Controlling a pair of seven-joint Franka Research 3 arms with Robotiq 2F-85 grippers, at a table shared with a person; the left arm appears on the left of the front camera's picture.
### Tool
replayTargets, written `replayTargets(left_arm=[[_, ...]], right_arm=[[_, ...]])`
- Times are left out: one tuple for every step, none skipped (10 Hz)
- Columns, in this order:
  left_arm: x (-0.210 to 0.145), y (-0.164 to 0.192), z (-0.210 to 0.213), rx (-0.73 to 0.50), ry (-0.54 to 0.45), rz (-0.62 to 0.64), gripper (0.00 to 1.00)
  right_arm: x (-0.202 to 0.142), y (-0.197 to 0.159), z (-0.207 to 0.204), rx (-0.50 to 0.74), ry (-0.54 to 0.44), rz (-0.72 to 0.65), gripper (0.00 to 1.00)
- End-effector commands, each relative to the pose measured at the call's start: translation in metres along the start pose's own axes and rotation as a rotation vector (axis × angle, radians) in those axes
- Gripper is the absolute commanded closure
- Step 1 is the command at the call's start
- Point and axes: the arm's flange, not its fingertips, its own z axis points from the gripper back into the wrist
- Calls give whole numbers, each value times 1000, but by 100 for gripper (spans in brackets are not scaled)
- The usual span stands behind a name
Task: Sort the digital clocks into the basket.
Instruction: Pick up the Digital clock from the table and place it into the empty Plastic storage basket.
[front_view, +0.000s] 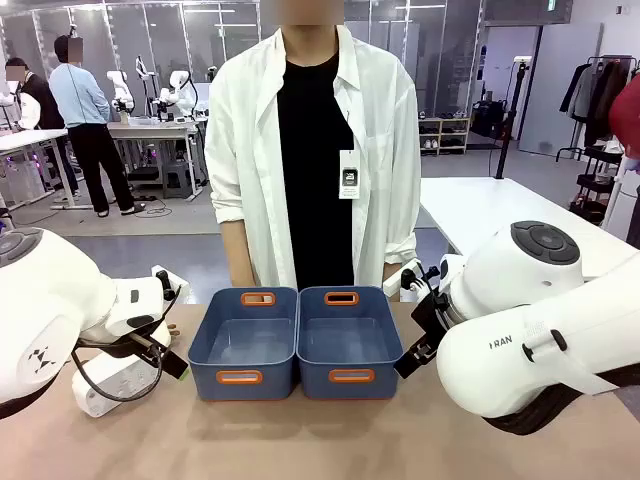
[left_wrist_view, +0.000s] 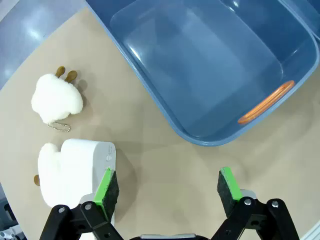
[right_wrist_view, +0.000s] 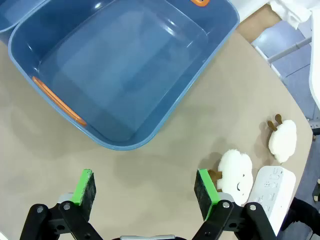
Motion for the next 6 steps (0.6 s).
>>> replayTargets(left_arm=[[0,0,0,0,0,0,0],[0,0,0,0,0,0,0],[0,0,0,0,0,0,0],[0,0,0,0,0,0,0],[0,0,0,0,0,0,0],[0,0,0,0,0,0,0]], right_arm=[[0,0,0,0,0,0,0],[0,0,0,0,0,0,0],[0,0,0,0,0,0,0],[0,0,0,0,0,0,0],[0,0,0,0,0,0,0],[0,0,0,0,0,0,0]])
